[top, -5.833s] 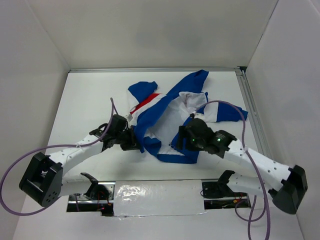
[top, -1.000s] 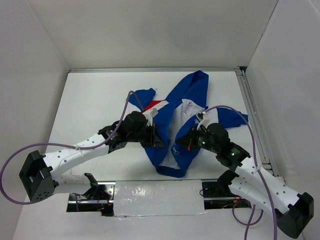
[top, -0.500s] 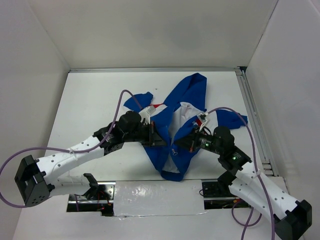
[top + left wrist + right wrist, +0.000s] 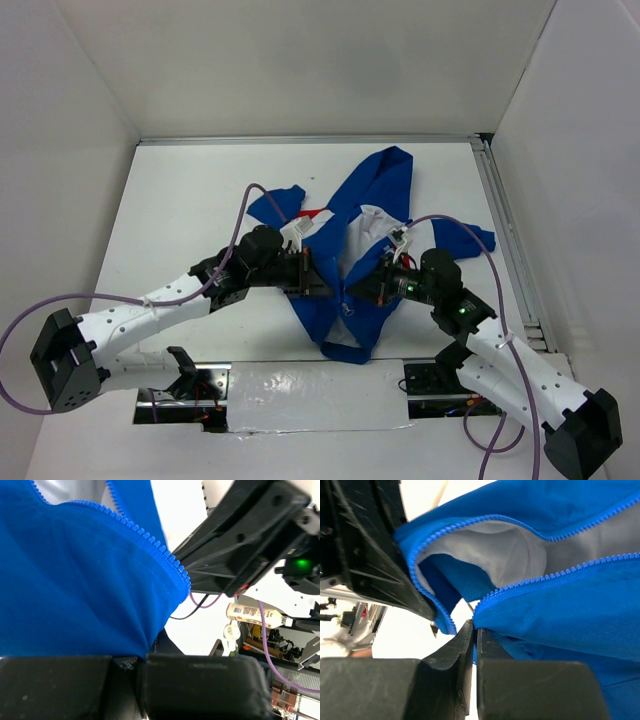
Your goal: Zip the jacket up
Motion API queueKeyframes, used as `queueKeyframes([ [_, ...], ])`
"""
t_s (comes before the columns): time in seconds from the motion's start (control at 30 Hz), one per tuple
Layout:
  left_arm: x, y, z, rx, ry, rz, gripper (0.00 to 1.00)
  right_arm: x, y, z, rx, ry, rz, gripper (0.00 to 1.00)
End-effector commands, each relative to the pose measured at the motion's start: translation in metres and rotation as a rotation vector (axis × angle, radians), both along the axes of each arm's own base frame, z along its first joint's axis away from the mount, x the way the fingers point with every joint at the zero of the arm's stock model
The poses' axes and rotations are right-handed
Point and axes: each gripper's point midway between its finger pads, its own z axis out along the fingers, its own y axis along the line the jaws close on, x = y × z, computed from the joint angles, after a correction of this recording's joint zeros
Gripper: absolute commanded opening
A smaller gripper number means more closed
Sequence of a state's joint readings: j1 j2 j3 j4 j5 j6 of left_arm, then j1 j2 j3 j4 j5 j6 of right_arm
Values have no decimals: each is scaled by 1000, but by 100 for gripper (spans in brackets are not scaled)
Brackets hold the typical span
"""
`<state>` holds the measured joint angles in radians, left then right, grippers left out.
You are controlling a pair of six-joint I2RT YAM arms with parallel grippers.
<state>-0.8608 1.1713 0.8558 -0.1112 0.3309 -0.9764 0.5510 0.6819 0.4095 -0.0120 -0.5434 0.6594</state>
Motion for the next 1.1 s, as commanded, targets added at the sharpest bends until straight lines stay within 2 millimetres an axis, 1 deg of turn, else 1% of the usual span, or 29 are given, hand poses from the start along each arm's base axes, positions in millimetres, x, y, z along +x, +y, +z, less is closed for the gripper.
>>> queueKeyframes([
  [0.0,0,-6,9,-40,-7,-8,0,3,3,32,50,-66,9,6],
  [0.07,0,-5,6,-34,-3,-1,0,2,0,28,40,-40,-5,12],
  [0.13,0,-5,4,-34,-1,3,0,2,-1,28,39,-36,-9,12],
  [0.23,1,-6,3,-34,0,7,0,-3,1,26,53,-31,19,17],
  [0.3,2,-7,-1,-26,11,9,0,-10,4,25,60,-16,64,20],
  [0.33,2,-9,-1,-29,13,2,0,-10,6,30,79,-34,77,21],
  [0.5,1,-17,-13,-18,47,-21,0,-7,9,34,107,-8,72,21],
  [0.57,1,-20,-19,-6,65,-26,0,-6,10,37,121,-6,65,18],
  [0.67,-2,-22,-19,-15,75,-41,0,-5,8,37,110,-14,50,7],
  [0.73,-3,-20,-16,-23,65,-38,0,-2,4,31,85,-12,21,1],
  [0.77,-2,-19,-15,-24,61,-34,0,-1,3,27,77,-6,13,0],
  [0.87,-2,-13,-10,-24,43,-11,0,0,-1,18,56,-5,-5,0],
  [0.9,-2,-10,-3,-34,25,-4,0,1,-3,10,35,19,-20,1],
  [0.97,-1,-5,-1,-30,10,16,0,2,-5,1,26,36,-35,1],
  [1.0,-1,-3,6,-41,-6,24,0,3,-6,3,38,38,-46,1],
  [1.07,-1,2,9,-43,-20,41,0,2,-7,-2,43,66,-55,0],
])
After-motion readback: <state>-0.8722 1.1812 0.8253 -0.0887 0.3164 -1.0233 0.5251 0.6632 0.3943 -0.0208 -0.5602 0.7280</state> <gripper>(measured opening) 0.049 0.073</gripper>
